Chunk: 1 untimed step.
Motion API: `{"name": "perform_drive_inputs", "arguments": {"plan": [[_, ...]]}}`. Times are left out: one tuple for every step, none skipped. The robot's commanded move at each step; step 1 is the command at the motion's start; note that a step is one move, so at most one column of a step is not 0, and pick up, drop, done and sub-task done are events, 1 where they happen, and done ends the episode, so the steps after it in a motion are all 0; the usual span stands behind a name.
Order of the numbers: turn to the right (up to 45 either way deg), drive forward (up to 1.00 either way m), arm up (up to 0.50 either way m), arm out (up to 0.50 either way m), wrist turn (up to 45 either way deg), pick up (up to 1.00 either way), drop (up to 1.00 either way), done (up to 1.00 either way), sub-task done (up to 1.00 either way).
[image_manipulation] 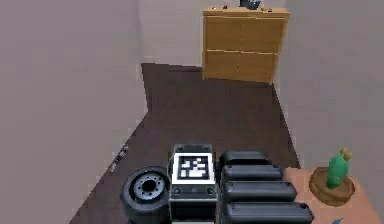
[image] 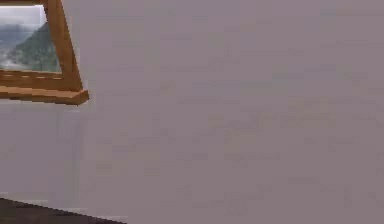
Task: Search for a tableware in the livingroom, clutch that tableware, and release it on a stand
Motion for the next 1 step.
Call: {"name": "perform_drive_inputs", "arguments": {"plan": [[45.0, 0.00, 0.00, 0.00, 0.0, 0.00, 0.00, 0.00, 0.00]]}}
